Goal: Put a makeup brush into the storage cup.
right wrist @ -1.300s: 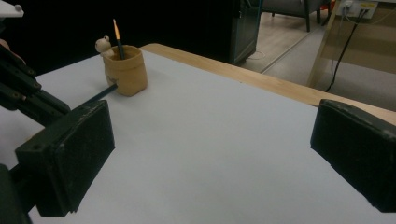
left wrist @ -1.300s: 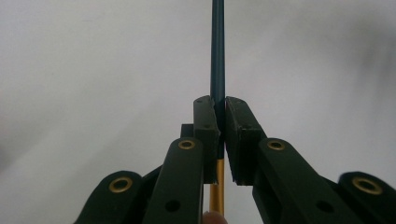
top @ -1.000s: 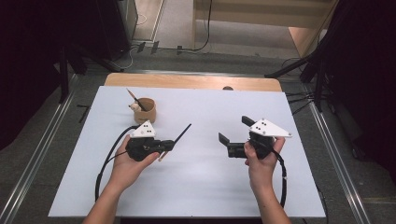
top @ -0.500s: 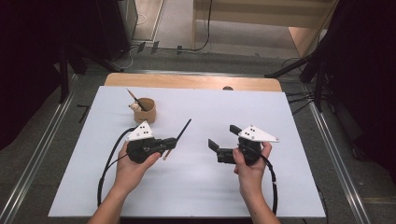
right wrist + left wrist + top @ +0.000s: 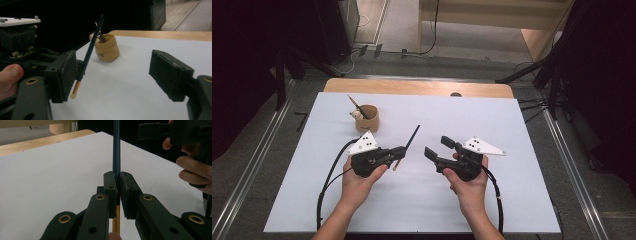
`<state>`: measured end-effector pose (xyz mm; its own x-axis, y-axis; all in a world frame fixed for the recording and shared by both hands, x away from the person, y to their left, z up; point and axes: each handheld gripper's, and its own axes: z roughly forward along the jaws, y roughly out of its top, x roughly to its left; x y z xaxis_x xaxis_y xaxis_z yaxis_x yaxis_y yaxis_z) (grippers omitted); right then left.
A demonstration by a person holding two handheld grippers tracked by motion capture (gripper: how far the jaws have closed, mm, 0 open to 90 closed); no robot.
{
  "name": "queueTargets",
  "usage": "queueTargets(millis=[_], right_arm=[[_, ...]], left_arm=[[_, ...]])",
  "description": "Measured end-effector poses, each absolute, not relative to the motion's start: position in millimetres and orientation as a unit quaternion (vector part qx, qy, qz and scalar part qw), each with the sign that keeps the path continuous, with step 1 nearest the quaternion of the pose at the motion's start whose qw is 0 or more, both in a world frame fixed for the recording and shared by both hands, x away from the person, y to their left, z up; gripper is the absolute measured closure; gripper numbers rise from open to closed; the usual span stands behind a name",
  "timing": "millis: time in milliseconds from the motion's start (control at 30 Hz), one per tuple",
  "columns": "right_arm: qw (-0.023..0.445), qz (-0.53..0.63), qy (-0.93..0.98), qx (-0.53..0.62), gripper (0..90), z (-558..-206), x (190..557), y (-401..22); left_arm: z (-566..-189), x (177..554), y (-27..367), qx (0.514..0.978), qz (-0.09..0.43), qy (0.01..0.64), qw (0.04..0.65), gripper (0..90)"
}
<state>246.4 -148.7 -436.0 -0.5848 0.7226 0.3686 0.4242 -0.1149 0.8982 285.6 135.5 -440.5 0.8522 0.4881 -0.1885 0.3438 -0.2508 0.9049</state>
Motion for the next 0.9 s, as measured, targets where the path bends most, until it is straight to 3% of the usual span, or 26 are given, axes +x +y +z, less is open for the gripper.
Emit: queueTargets(millis=[267, 433, 900], right_arm=[[0.083, 0.616, 0.642, 0.45, 50.4, -440, 246, -137], [0.084, 0.626, 0.633, 0.447, 62.1, -443, 243, -133], [0.028, 0.65, 0.59, 0.478, 75.2, -449, 241, -133]], left_arm=[[-445, 278, 122, 0.782, 0.064, 0.253, 0.566, 84.5], [-445, 274, 117, 0.774, 0.066, 0.25, 0.578, 84.5], [-449, 267, 105, 0.775, 0.068, 0.241, 0.581, 84.5]])
